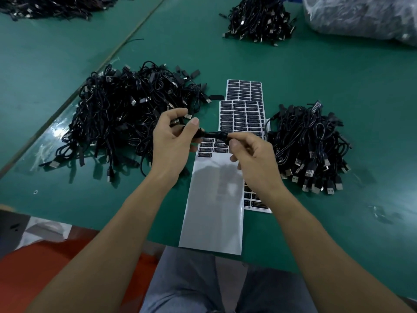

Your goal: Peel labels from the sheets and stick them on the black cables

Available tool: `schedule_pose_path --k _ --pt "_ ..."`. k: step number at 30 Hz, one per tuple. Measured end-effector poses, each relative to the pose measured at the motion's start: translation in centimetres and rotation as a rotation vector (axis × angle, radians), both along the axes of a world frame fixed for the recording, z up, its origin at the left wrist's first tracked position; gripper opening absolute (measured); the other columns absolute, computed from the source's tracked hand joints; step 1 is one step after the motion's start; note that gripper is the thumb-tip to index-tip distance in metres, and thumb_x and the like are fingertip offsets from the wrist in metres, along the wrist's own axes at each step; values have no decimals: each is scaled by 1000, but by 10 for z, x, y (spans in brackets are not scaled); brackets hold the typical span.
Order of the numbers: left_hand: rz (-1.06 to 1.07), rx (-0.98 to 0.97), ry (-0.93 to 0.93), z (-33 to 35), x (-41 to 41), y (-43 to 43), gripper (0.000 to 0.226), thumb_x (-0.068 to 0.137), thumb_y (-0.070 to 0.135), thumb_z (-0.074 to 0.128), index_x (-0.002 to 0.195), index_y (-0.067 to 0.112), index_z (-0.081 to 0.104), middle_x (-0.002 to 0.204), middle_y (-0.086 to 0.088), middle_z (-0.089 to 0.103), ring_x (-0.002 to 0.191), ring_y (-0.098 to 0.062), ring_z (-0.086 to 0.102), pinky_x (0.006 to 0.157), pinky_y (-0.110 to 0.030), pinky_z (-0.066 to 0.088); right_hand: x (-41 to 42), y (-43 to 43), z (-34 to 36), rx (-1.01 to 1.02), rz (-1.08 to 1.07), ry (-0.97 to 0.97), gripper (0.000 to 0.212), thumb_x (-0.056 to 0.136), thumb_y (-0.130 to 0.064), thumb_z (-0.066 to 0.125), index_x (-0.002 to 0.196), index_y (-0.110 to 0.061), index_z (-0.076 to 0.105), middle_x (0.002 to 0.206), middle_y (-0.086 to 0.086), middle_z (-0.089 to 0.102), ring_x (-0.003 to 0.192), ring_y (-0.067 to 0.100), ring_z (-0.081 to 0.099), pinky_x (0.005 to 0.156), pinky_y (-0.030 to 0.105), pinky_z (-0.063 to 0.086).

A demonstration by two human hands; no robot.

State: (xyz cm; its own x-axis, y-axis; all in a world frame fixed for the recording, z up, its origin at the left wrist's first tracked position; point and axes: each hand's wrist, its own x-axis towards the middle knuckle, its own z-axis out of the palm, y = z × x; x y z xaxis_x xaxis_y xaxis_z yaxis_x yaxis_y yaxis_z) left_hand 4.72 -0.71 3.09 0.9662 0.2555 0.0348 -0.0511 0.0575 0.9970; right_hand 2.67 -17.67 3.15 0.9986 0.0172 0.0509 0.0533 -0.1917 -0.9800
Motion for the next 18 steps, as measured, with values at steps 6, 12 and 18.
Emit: schedule_pose_path --k 6,12,18 --pt "-62 -389 29 0 -2 -1 30 99 -5 37 121 14 46 80 -6 71 72 -22 70 73 -40 61 -4 -3 -8 -85 103 33 26 90 -13 72 92 -39 73 78 -14 69 74 1 60 70 18 49" --pt "-117 -452 66 13 -4 3 34 99 16 33 126 16 53 51 5 34 42 -9 24 41 -21 29 -9 -4 -6 -269 116 55 9 89 -23 74 92 -32 73 84 -15 71 76 -3 60 69 9 46" --pt "-279 46 49 19 -5 11 24 106 31 49 105 29 73 49 10 29 43 -9 19 42 -26 16 -5 -6 -2 -596 -42 82 42 95 -25 64 136 -21 57 139 2 52 130 19 46 107 24 30"
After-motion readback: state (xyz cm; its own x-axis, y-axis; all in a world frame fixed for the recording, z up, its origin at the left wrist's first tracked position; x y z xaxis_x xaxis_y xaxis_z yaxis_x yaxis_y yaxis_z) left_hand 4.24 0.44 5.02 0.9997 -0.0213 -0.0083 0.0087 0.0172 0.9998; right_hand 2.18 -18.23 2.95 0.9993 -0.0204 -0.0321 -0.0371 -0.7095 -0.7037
